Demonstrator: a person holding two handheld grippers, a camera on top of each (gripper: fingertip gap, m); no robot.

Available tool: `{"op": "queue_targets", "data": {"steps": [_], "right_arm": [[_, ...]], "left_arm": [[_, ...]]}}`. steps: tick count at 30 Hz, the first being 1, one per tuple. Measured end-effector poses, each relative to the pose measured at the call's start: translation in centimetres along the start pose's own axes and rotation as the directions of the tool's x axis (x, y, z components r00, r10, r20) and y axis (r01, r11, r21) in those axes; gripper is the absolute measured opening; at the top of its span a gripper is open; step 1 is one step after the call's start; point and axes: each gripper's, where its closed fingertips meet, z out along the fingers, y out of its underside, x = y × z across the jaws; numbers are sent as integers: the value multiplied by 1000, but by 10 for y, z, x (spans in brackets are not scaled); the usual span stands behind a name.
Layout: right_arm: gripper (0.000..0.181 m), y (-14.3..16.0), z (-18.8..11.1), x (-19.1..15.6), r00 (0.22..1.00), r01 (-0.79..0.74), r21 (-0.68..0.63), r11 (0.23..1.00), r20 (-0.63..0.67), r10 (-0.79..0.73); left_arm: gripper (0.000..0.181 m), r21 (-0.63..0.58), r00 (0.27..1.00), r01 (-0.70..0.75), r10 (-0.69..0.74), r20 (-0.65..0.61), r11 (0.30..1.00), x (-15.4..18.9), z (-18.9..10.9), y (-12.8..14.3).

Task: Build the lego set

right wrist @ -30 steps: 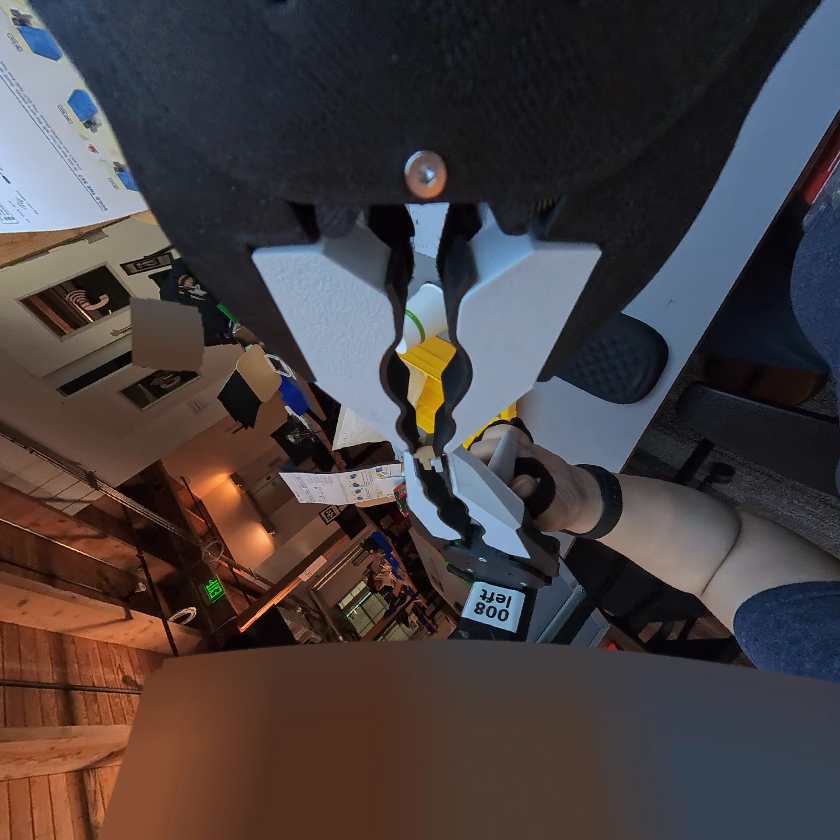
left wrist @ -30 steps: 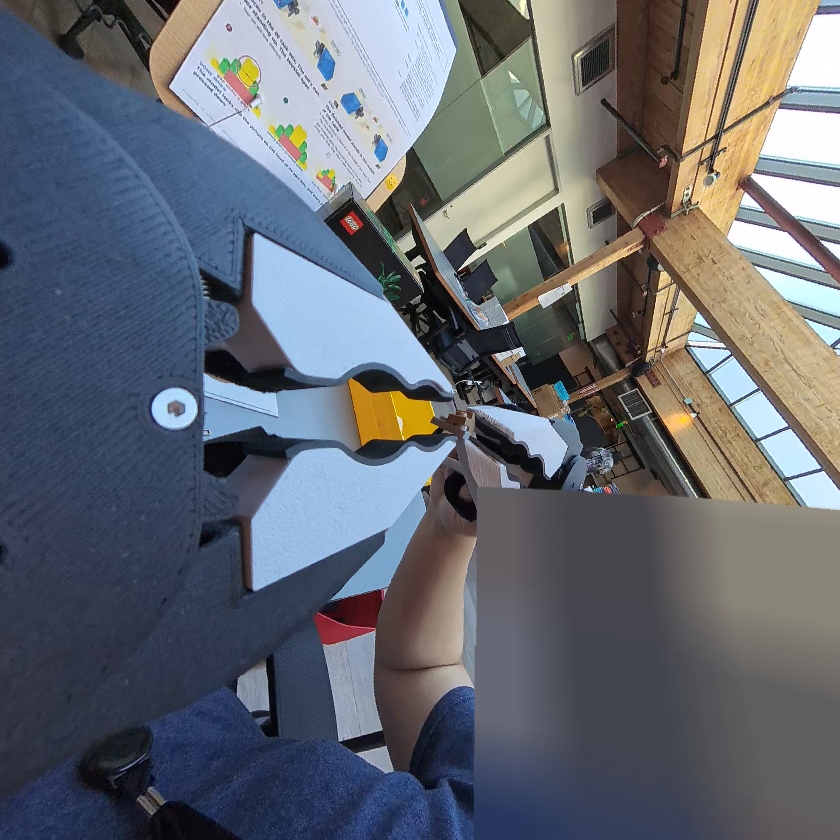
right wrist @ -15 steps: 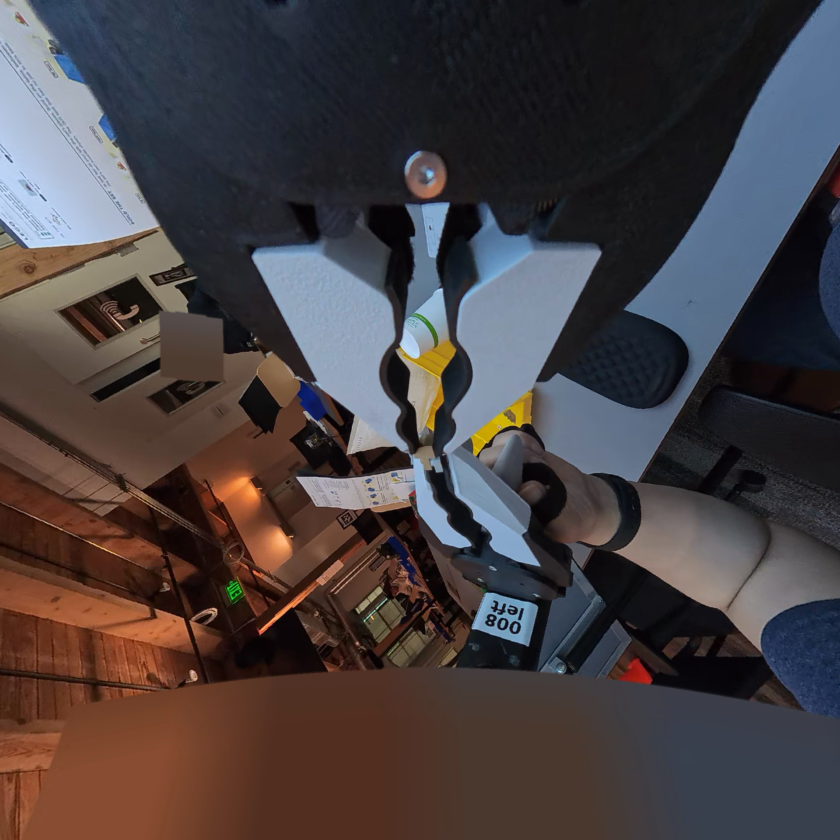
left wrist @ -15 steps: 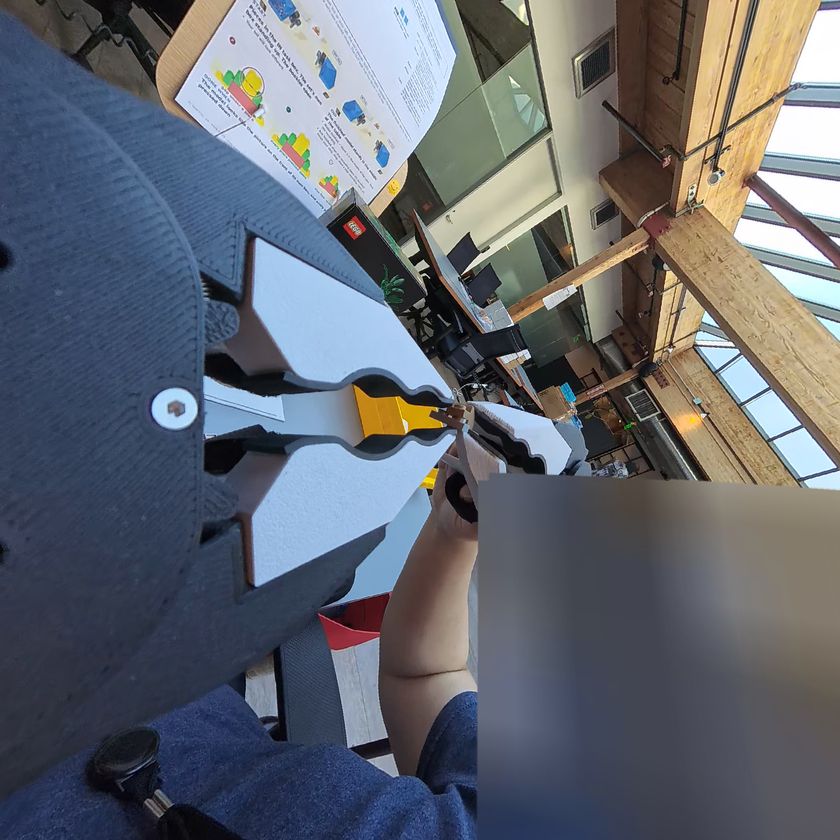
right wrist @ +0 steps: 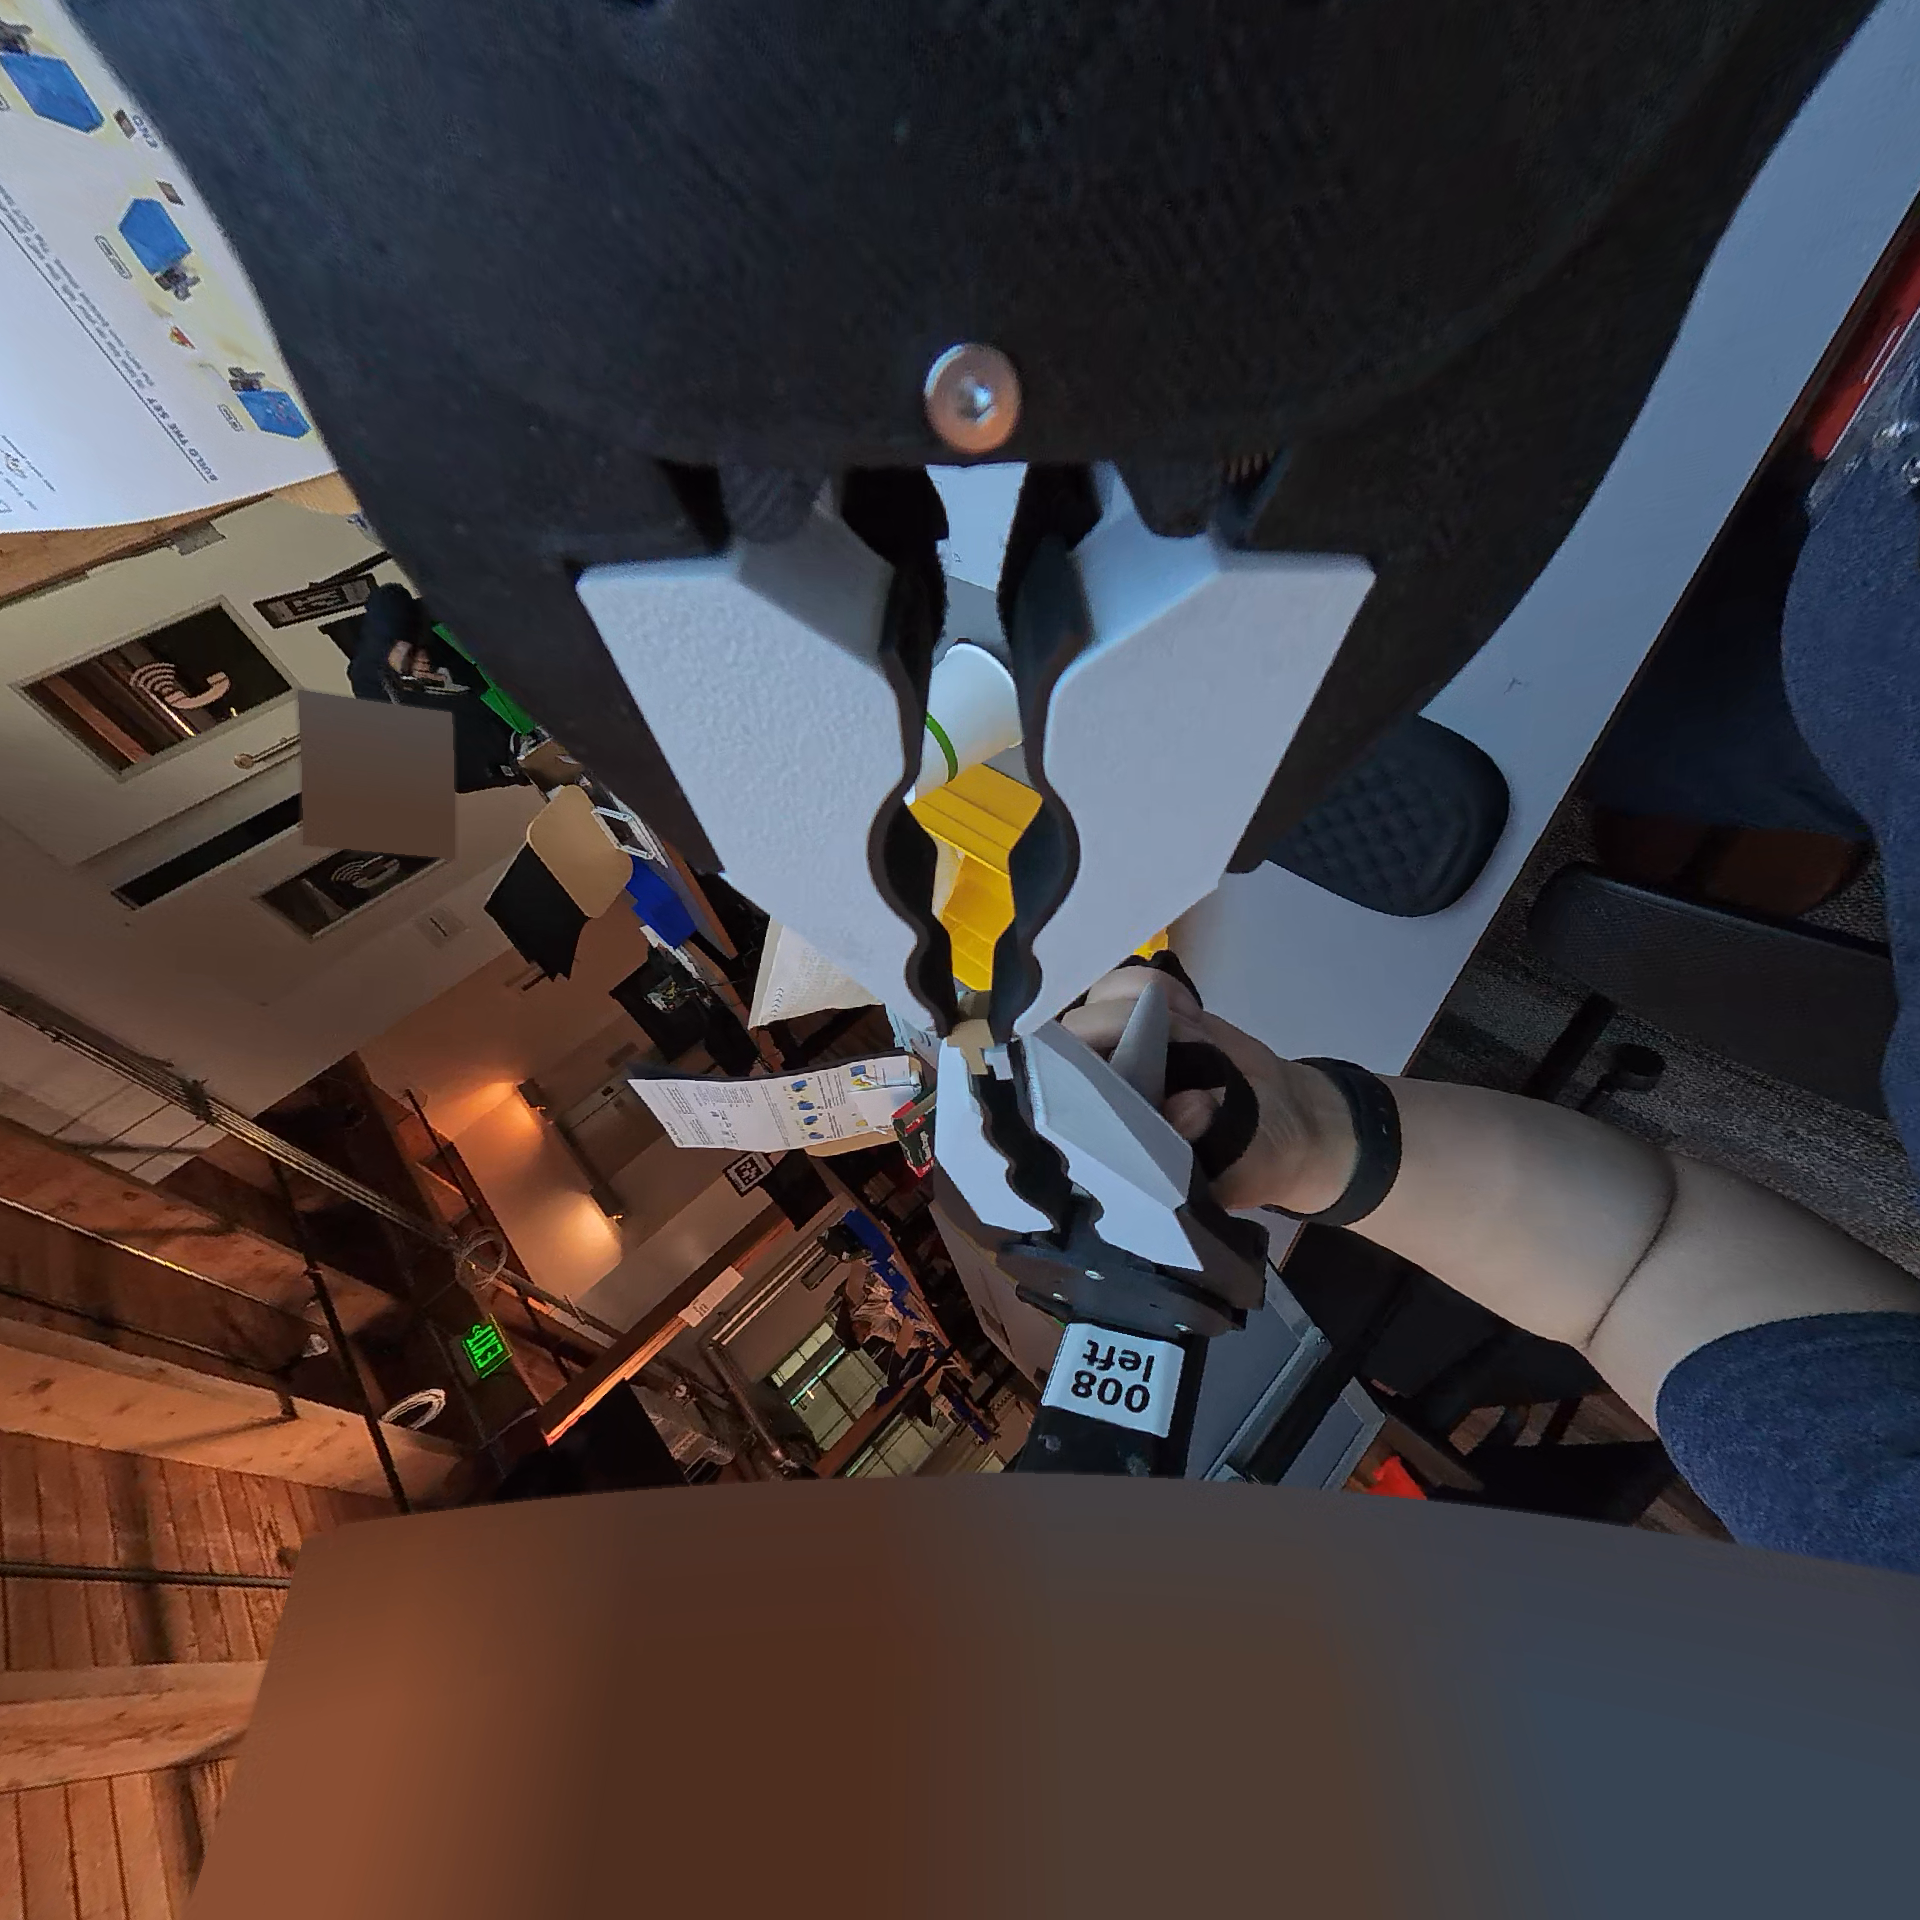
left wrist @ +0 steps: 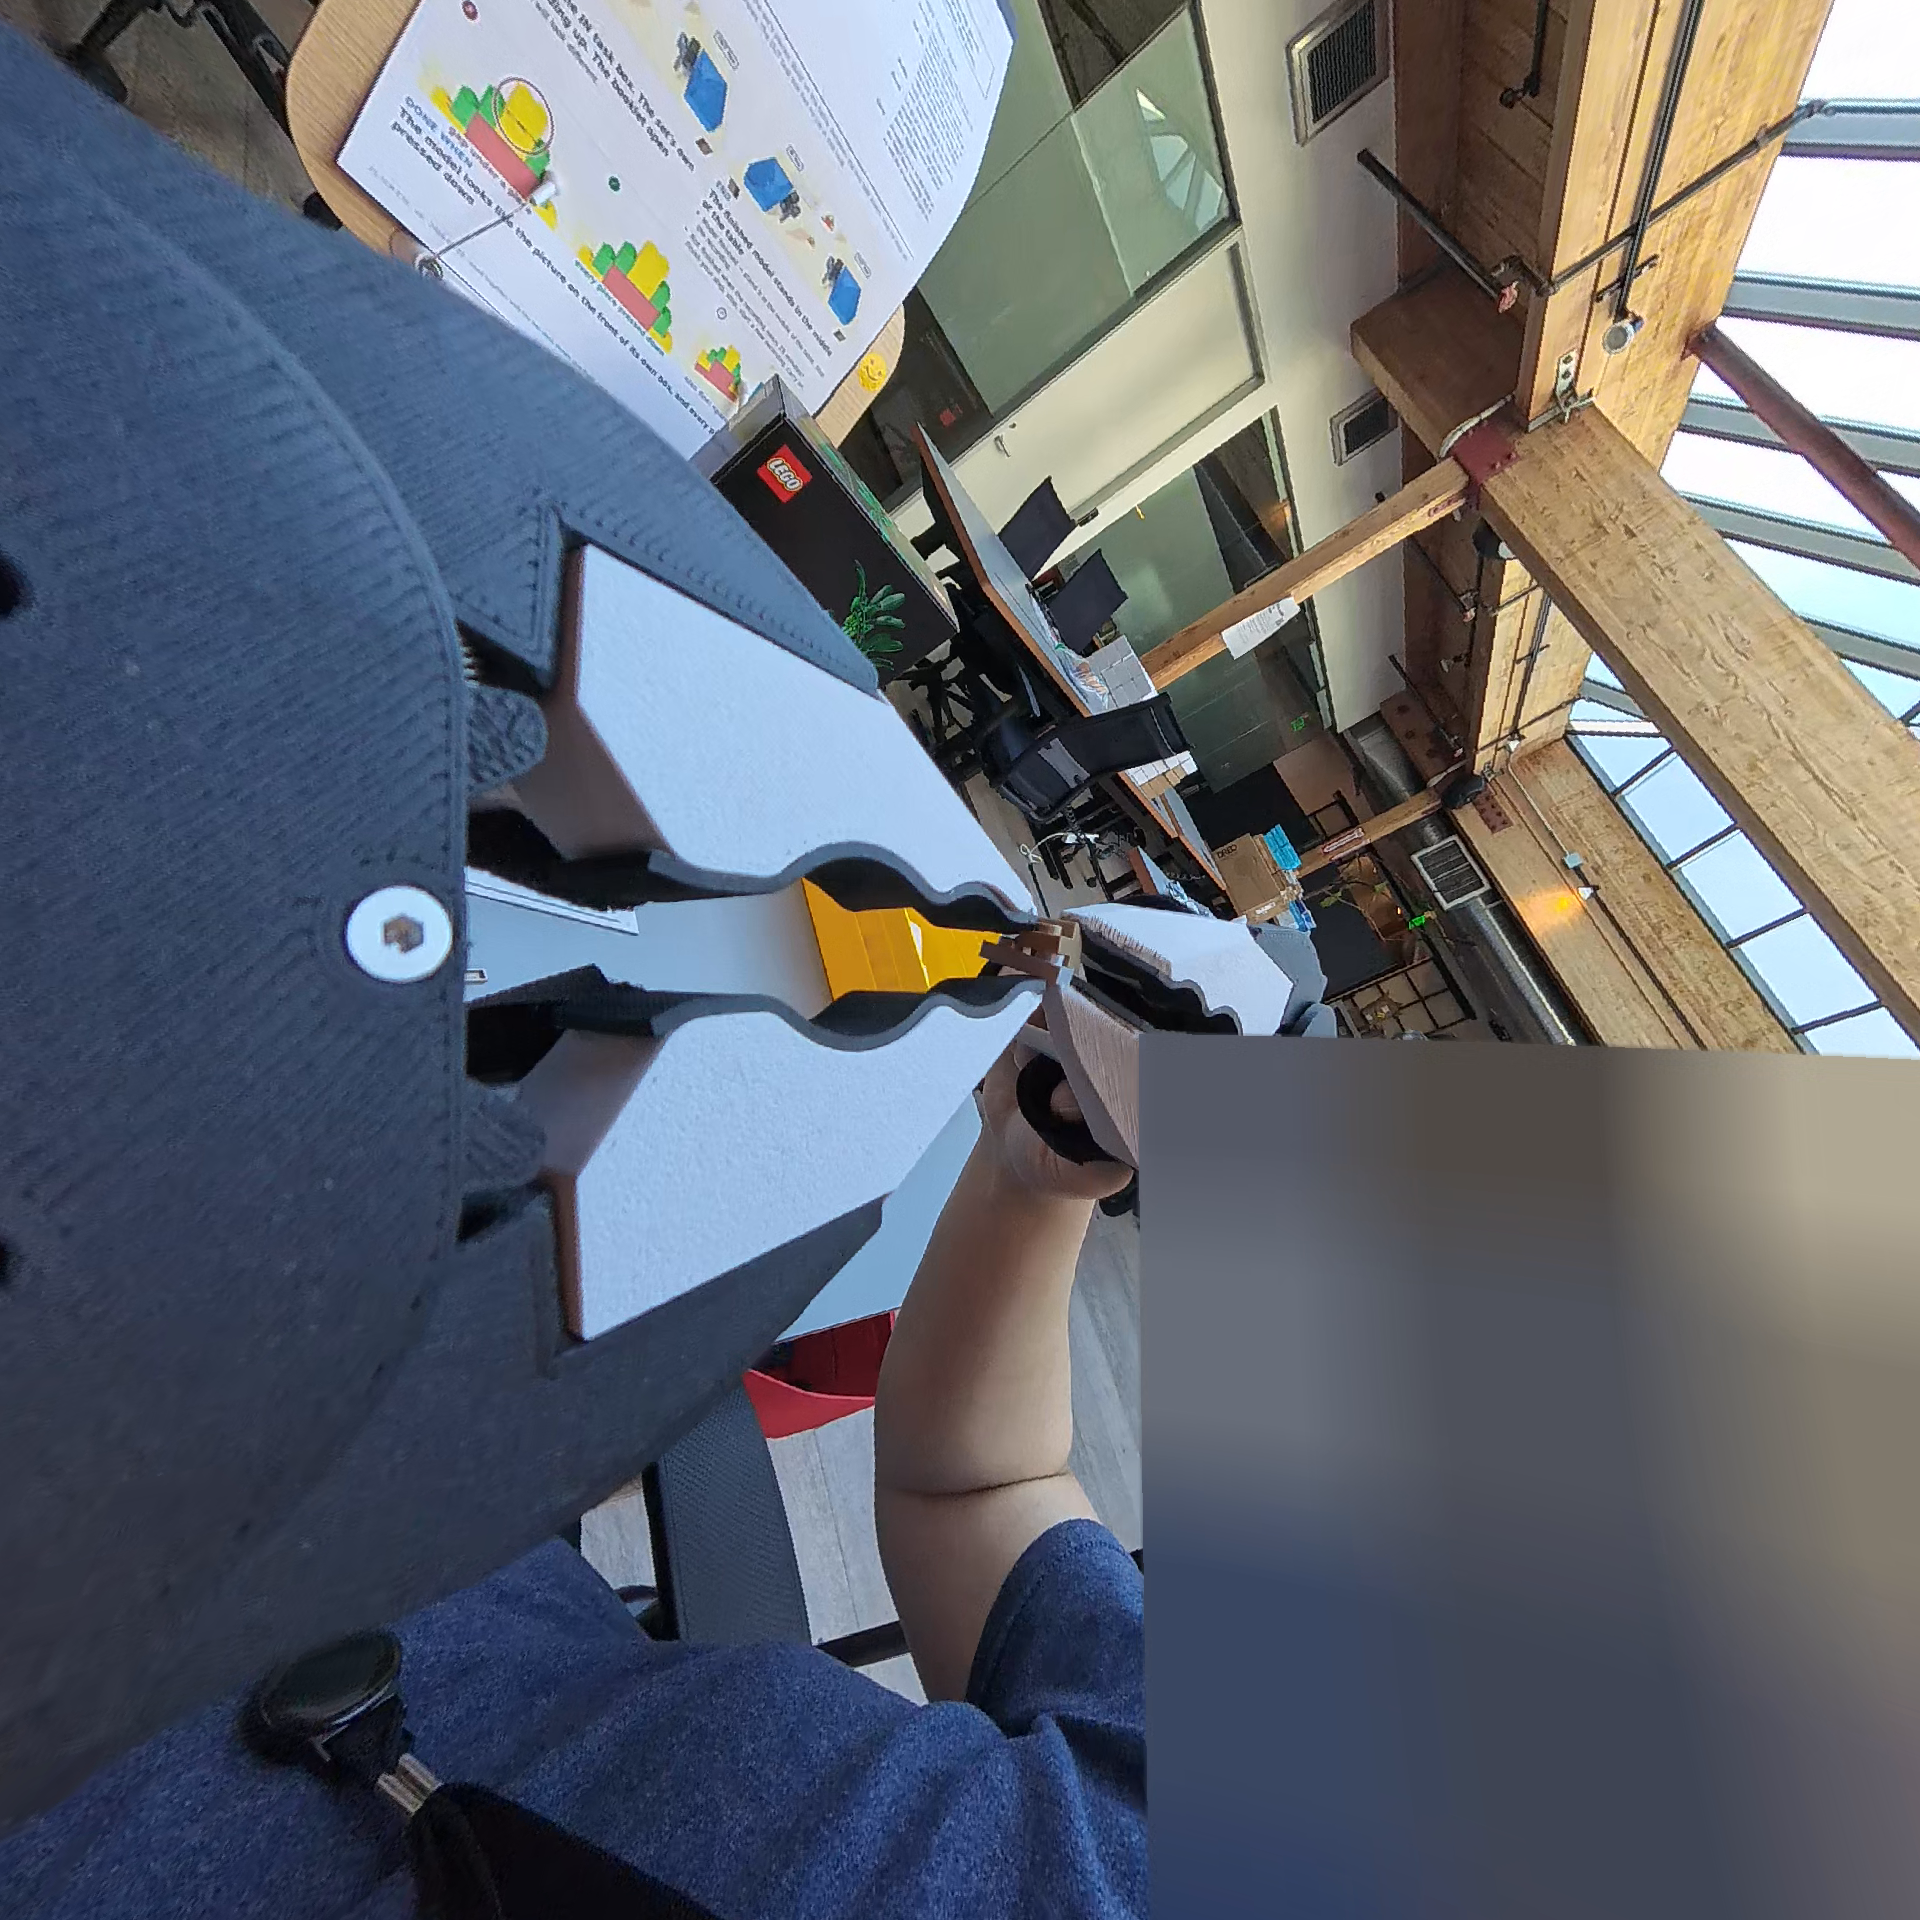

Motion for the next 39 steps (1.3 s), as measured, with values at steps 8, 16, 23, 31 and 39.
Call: {"op": "queue_targets", "data": {"steps": [8, 16, 23, 31, 39], "right_arm": [[6, -11, -4, -3, 1000, -13, 64, 998, 21, 12], [5, -18, -6, -4, 1000, 4, 111, 994, -8, -3], [5, -22, -7, -4, 998, 49, 140, 989, -57, -42], [5, -25, -7, -7, 978, 170, 116, 979, -138, -154], [5, -20, -5, -5, 977, 170, 86, 982, -147, -157]], "left_arm": [[5, -16, 993, -114, 114, 10, 993, 6, 1, -8], [5, 7, 997, -71, 71, -5, 997, 10, 2, -15], [5, 34, 998, 38, -36, -54, 999, 13, 1, -18], [5, 41, 986, 128, -123, -111, 991, 16, 1, -19], [3, 56, 991, 101, -96, -92, 993, 14, 0, -16]]}}
